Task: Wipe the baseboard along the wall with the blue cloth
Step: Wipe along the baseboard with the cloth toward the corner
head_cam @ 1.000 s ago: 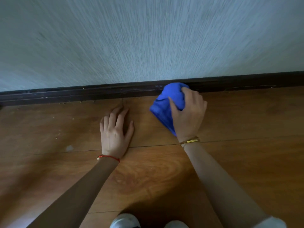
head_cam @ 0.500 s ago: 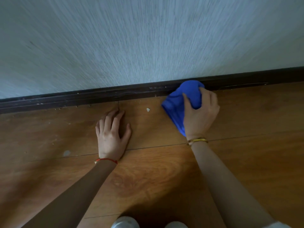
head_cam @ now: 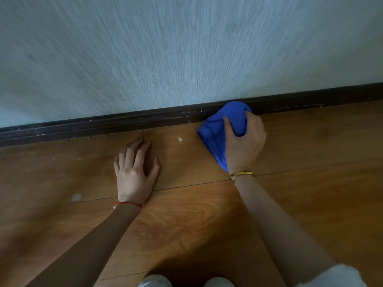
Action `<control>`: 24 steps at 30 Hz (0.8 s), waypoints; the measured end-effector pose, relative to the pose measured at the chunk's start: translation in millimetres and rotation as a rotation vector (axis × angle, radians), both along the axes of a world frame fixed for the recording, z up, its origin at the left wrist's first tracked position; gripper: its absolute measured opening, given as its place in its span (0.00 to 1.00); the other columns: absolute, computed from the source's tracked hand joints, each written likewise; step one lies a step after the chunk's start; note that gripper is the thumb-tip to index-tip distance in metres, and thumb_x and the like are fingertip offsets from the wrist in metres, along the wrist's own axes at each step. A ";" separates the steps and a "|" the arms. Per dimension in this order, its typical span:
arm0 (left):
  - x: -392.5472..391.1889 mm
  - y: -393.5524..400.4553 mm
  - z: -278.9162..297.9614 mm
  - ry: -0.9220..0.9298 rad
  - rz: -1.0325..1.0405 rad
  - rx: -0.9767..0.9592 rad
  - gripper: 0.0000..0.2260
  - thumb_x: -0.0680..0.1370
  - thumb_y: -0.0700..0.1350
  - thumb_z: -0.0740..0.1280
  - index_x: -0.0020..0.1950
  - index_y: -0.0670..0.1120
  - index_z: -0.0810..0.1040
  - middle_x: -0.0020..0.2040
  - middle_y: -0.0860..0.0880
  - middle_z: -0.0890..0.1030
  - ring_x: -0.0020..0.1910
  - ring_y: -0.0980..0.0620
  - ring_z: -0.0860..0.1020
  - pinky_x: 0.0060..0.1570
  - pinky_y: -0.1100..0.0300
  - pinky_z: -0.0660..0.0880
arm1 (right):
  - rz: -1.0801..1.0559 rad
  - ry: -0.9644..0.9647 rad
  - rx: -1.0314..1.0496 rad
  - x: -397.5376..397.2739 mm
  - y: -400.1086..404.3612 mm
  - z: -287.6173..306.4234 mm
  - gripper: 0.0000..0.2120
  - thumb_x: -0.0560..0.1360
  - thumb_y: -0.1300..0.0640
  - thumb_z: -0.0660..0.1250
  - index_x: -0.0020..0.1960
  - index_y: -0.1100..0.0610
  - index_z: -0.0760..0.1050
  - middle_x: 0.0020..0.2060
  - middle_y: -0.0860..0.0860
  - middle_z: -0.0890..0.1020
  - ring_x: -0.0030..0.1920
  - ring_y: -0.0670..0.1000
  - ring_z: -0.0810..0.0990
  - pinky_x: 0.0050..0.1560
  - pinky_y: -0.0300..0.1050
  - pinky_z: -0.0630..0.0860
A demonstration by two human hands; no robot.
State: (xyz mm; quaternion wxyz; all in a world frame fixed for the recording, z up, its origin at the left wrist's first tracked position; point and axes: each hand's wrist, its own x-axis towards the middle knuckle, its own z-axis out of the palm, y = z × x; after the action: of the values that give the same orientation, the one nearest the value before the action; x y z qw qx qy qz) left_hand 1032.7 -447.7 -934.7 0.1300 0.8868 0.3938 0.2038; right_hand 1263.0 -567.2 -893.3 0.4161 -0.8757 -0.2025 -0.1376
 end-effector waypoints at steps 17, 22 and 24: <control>1.0 0.2 0.6 -0.003 -0.003 -0.002 0.20 0.79 0.51 0.66 0.68 0.43 0.78 0.67 0.43 0.77 0.63 0.39 0.74 0.63 0.41 0.67 | 0.227 -0.079 -0.097 -45.9 35.9 -4.5 0.11 0.72 0.53 0.75 0.47 0.60 0.79 0.38 0.54 0.80 0.40 0.54 0.77 0.43 0.46 0.71; 0.3 0.3 0.6 0.003 0.012 0.019 0.20 0.79 0.51 0.65 0.68 0.44 0.79 0.66 0.43 0.78 0.61 0.40 0.74 0.62 0.42 0.68 | 0.003 0.041 0.049 -14.8 13.1 -5.2 0.07 0.73 0.56 0.74 0.46 0.59 0.79 0.39 0.52 0.81 0.41 0.52 0.79 0.45 0.47 0.75; 1.6 0.1 0.5 0.009 0.007 0.026 0.19 0.79 0.50 0.66 0.67 0.44 0.79 0.66 0.43 0.78 0.61 0.40 0.74 0.63 0.42 0.67 | -0.025 0.029 0.028 -10.2 8.6 -4.4 0.08 0.72 0.58 0.75 0.47 0.59 0.79 0.39 0.52 0.80 0.42 0.52 0.79 0.46 0.44 0.73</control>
State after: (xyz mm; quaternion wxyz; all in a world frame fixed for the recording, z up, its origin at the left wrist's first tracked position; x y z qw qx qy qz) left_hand 1034.4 -447.6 -934.2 0.1158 0.8879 0.3950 0.2055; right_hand 1252.8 -558.7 -897.7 0.4292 -0.8743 -0.1836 -0.1330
